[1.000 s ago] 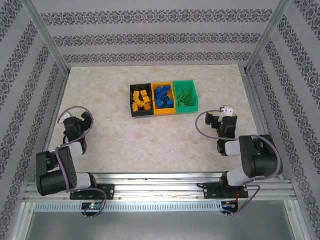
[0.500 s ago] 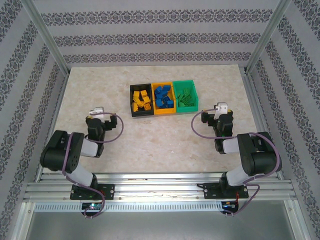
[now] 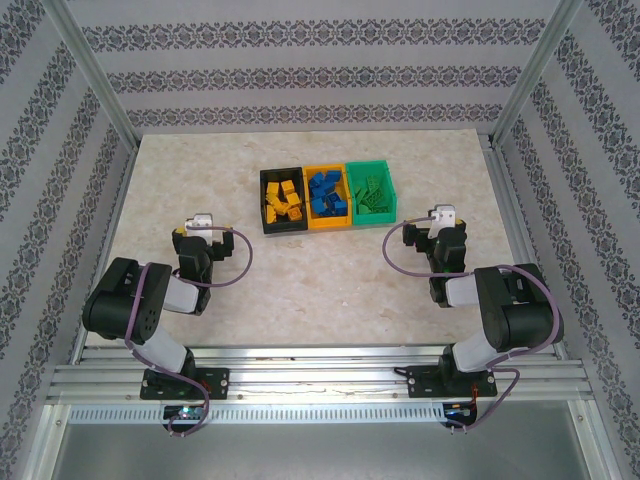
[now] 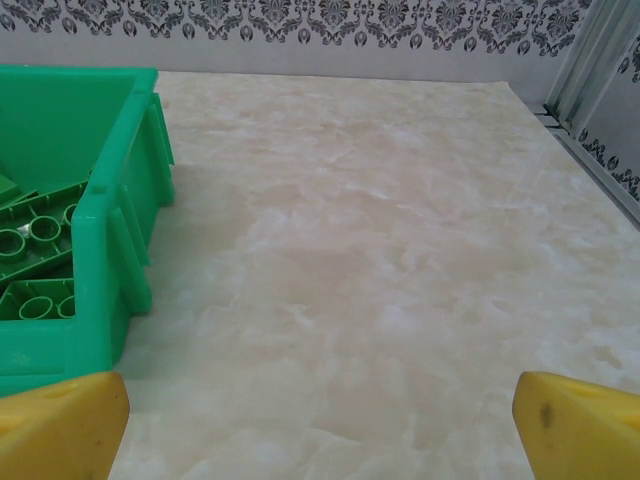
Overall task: Sort the legos into containers by color
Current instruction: Reset both arms
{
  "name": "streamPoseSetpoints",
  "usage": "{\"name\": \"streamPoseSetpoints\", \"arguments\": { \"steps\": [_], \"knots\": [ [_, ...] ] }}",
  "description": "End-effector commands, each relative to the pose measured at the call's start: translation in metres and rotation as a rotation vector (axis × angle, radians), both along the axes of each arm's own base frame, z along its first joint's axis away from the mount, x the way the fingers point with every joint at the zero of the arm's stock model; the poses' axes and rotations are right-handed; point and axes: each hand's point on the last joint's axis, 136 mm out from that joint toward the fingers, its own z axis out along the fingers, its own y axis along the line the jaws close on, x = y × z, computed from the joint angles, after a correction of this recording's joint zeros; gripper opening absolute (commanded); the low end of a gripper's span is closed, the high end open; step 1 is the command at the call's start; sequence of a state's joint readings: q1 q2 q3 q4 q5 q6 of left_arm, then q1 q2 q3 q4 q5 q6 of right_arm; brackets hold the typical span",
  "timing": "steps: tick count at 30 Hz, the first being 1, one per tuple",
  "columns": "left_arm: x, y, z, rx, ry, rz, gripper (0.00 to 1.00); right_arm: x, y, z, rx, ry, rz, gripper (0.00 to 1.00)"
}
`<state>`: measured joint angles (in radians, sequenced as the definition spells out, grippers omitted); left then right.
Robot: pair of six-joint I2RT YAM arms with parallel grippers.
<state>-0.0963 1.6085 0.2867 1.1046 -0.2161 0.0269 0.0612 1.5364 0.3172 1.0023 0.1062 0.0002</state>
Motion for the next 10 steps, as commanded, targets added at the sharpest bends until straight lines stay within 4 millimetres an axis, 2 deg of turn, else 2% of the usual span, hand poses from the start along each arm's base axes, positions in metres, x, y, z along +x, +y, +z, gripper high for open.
{"name": "streamPoseSetpoints", "arguments": {
  "steps": [1, 4, 6, 10],
  "knots": [
    [0.0068, 0.0017, 0.0149, 0.018, -0.052, 0.01, 0.99, 0.0061, -0.0001, 0.0093, 0.007, -0.027, 0.006, 0.98],
    [0.007, 0.0015, 0.0154, 0.019, -0.054, 0.01, 0.99, 0.0048, 0.0, 0.0039, 0.022, -0.005, 0.016, 0.98],
    [0.0069, 0.0021, 0.0156, 0.018, -0.054, 0.012, 0.99, 0.0123, -0.0001, 0.0127, 0.035, -0.024, 0.024, 0.98],
    [0.0062, 0.0018, 0.0153, 0.019, -0.055, 0.011, 0.99, 0.0119, -0.001, 0.0124, 0.034, -0.023, 0.022, 0.98]
  ]
}}
